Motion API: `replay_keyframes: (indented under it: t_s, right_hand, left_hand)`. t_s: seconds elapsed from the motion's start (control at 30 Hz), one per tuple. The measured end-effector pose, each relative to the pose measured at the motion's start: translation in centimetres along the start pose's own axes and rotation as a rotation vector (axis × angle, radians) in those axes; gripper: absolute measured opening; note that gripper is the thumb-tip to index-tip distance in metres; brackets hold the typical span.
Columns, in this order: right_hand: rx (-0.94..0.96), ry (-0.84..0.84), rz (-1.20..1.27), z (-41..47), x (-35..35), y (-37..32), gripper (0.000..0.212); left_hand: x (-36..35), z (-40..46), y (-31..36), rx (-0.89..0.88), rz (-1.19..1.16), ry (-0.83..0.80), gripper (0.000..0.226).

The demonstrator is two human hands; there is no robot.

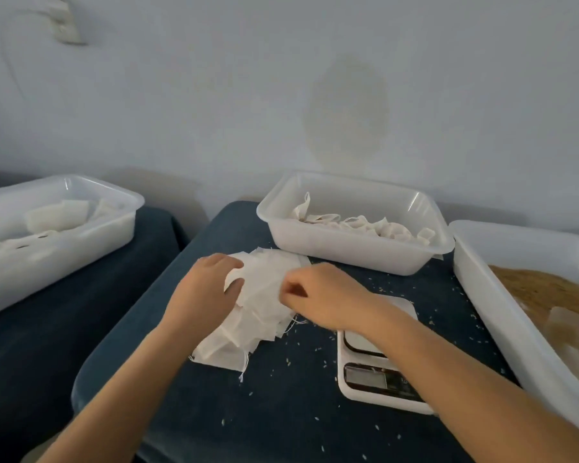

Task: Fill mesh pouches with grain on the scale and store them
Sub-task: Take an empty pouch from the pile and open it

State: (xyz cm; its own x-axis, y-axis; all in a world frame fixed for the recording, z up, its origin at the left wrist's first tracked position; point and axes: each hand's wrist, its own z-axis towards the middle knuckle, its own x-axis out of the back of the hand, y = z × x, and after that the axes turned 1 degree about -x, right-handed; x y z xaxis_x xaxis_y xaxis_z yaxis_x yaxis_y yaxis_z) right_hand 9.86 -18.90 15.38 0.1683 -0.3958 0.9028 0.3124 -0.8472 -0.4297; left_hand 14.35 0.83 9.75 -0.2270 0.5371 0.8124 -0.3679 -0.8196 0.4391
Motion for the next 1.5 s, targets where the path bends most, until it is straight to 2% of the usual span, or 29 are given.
replay_keyframes:
  t_s: [0.03, 0.1, 0.13, 0.2, 0.3, 0.43, 0.5, 0.6, 0.73, 0.83, 0.93, 1.07, 1.17, 1.27, 1.3, 1.4, 1.5]
  right_hand:
    - [0.007, 0.028, -0.010, 2.6, -0.8, 0.1, 0.019]
    - [0.001, 0.016, -0.028, 6.8, -2.9, 0.4, 0.029]
    - [-0.003, 0.002, -0.047, 8.4, -4.0, 0.5, 0.034]
    - [-0.009, -0.037, -0.099, 10.6, -6.1, 0.8, 0.035]
    - [0.004, -0.046, -0.149, 11.9, -7.3, 0.9, 0.034]
    - [0.037, -0.104, -0.144, 12.1, -6.3, 0.9, 0.044]
    - [0.071, -0.124, -0.192, 11.9, -5.8, 1.0, 0.046]
    - [0.109, -0.064, -0.176, 11.9, -5.4, 1.5, 0.035]
    - [0.098, -0.012, -0.019, 11.9, -4.8, 2.1, 0.028]
    - [0.074, 0.027, 0.185, 11.7, -3.4, 2.2, 0.029]
    - [0.018, 0.048, 0.399, 11.1, -1.2, 2.4, 0.029]
    - [-0.065, -0.011, 0.676, 9.2, 1.5, 2.5, 0.024]
    - [-0.128, 0.011, 0.782, 7.0, 3.4, 2.6, 0.038]
    - [-0.105, 0.040, 0.674, 4.2, 5.2, 2.7, 0.056]
    - [-0.100, 0.070, 0.579, 3.3, 5.6, 2.9, 0.053]
    - [-0.121, 0.169, 0.371, 1.3, 6.8, 4.0, 0.024]
    - [-0.135, 0.106, 0.326, -0.5, 7.4, 5.0, 0.018]
  left_hand:
    - [-0.7, 0.6, -0.9, 0.021, 0.045, -0.016, 0.037]
    - [-2.0, 1.6, -2.4, 0.054, 0.128, -0.162, 0.048]
    - [-2.5, 1.8, -2.8, 0.065, 0.145, -0.257, 0.047]
    - [-3.3, 2.0, -3.1, 0.080, 0.130, -0.361, 0.030]
    - [-3.2, 1.9, -3.9, 0.032, 0.056, -0.360, 0.021]
    - [-2.4, 2.2, -5.0, -0.075, 0.091, -0.321, 0.017]
    - [-2.4, 2.4, -5.3, -0.065, 0.101, -0.308, 0.018]
    - [-2.4, 2.8, -5.4, -0.020, 0.032, -0.257, 0.021]
    - [-2.5, 2.9, -5.5, 0.019, -0.112, -0.176, 0.023]
    - [-2.1, 3.3, -4.7, 0.055, -0.246, -0.068, 0.003]
    - [-1.3, 3.8, -3.0, 0.109, -0.496, -0.010, 0.024]
    - [0.0, 4.6, 0.1, 0.127, -0.739, 0.024, 0.017]
    - [0.5, 4.7, 2.3, 0.122, -0.867, 0.028, 0.016]
    - [0.5, 4.6, 4.0, 0.077, -0.826, -0.011, 0.015]
    - [0.5, 4.4, 4.5, 0.062, -0.796, -0.034, 0.016]
    - [0.4, 3.9, 5.9, 0.002, -0.709, -0.095, 0.020]
    - [0.0, 3.4, 7.2, -0.043, -0.694, -0.161, 0.019]
